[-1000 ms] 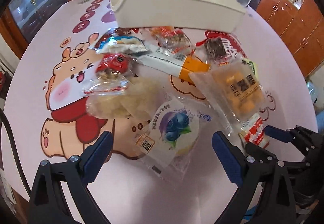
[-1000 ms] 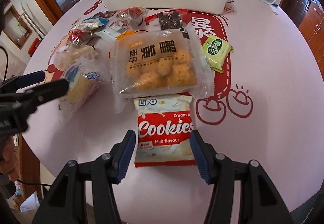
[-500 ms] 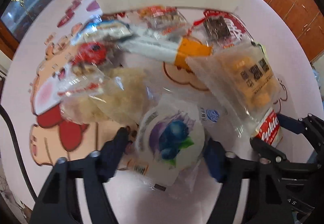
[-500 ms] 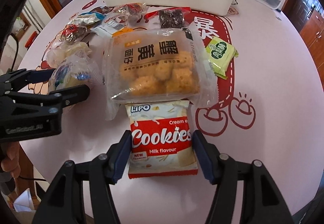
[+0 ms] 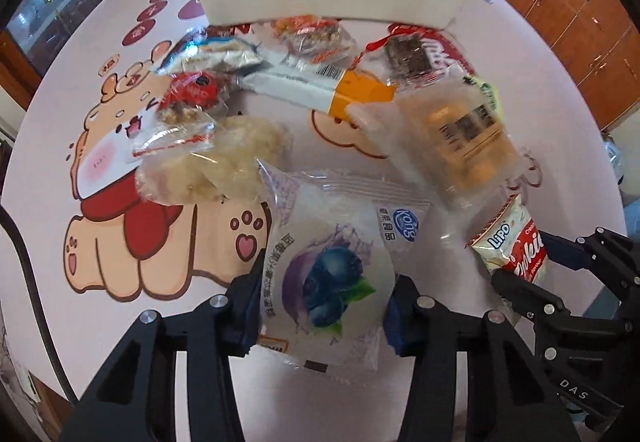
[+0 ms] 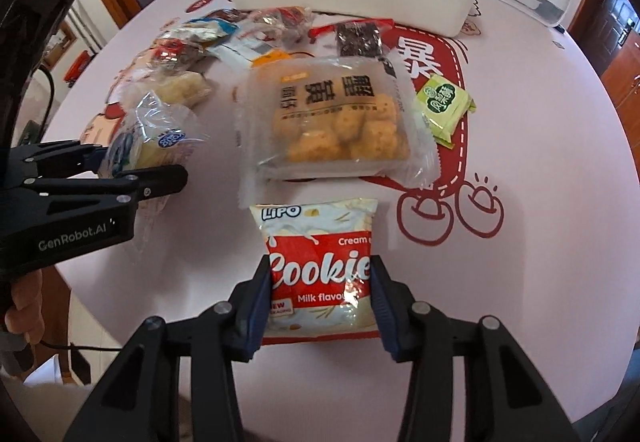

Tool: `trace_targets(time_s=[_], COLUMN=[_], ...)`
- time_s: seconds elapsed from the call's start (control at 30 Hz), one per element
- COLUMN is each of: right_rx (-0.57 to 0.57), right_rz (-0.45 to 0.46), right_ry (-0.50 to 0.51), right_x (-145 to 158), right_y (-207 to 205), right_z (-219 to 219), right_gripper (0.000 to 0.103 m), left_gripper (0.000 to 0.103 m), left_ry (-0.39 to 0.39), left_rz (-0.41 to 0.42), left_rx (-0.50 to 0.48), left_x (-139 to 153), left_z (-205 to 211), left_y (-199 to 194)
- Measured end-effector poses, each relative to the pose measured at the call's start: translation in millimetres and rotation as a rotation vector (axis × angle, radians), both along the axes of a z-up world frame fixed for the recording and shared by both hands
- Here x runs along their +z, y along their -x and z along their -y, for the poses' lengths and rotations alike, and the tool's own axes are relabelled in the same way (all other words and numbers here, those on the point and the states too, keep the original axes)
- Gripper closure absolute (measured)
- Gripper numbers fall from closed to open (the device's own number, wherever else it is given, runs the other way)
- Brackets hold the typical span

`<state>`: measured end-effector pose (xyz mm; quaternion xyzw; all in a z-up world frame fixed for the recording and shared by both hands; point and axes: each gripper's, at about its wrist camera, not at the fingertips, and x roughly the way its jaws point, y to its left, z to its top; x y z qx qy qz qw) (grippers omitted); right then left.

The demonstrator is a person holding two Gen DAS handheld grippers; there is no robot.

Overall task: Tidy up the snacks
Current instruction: 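Grasp the blueberry-print bag with left gripper while right grasps the red LIPO Cookies pack, then carry the blueberry bag and Cookies pack over the white tray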

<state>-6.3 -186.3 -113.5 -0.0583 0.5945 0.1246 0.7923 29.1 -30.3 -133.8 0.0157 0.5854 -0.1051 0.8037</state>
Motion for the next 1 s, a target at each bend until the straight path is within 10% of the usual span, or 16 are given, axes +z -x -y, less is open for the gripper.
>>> trace_targets(time_s=[1.0], right_rx=[0.017], right_rz=[0.292], right_ry=[-0.149], right_x=[148.2], right_y=[-58.7], right_z=[-7.3], right_gripper=[0.057], left_gripper=[0.055], left_ry=[-0.003], left_rz=[0.268], left_rx=[-0.007], left_x=[151.0], left_z=[4.4], left_y=[-70.5])
